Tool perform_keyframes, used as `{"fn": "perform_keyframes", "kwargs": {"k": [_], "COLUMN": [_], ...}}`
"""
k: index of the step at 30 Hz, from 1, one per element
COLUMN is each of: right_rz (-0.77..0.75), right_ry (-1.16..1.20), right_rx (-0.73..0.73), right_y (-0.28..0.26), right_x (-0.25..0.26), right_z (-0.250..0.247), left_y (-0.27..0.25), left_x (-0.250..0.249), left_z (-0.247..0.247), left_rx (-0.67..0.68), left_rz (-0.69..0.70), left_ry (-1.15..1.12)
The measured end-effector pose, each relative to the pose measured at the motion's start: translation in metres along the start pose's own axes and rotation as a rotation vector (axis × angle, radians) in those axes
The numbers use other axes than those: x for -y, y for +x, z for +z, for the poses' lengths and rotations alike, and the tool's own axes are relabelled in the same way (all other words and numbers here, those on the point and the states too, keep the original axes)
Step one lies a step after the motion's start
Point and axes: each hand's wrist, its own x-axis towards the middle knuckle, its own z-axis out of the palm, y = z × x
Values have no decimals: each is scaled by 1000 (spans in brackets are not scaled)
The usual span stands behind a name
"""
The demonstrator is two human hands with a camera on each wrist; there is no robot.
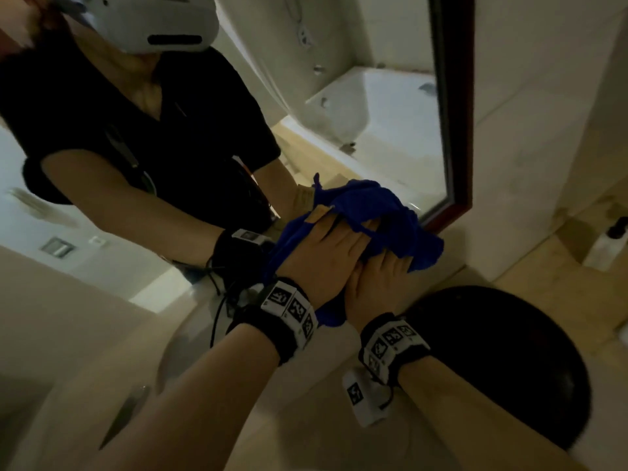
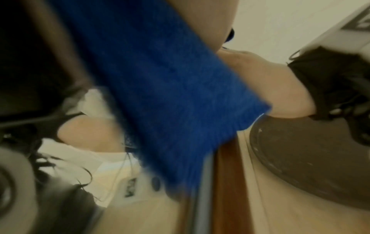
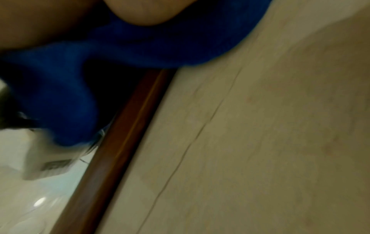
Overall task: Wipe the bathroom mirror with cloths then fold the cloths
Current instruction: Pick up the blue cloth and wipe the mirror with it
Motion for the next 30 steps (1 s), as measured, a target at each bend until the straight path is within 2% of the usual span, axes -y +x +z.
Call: {"fn": "perform_keyframes", "kwargs": {"k": [5, 9, 15, 17, 21, 24, 26, 28, 29, 30], "right_rz": [-2, -8, -134, -216, -464, -750, -898, -1129, -1211, -1311], "right_ry": [-38, -46, 20, 0, -68, -169, -285, -367, -388, -472], "right_rx": [33, 48, 70, 129, 265, 481, 627, 691, 750, 779], "right_y": [-52, -105, -226, -266, -340, -371, -386, -396, -402, -414], "right_x": [41, 91, 201, 234, 305, 340, 358, 386, 402, 418], "right_z": [30, 60, 117, 133, 160, 180, 197, 206, 210, 217], "left_y": [-71, -152, -329, -388, -529, -626, -682, -724, -739, -756], "left_x": [9, 24, 48, 57, 72, 67, 57, 46, 39, 36], "left_z": [27, 56, 110, 126, 157, 188, 210, 233, 246, 250], "left_rx": [-96, -116, -12, -28, -130, -131, -37, 133, 130, 197], "left_rz": [24, -1, -83, -132, -332, -477, -629, -734, -806, -870], "left_ry": [-24, -38, -42, -94, -315, -392, -556, -645, -654, -720]}}
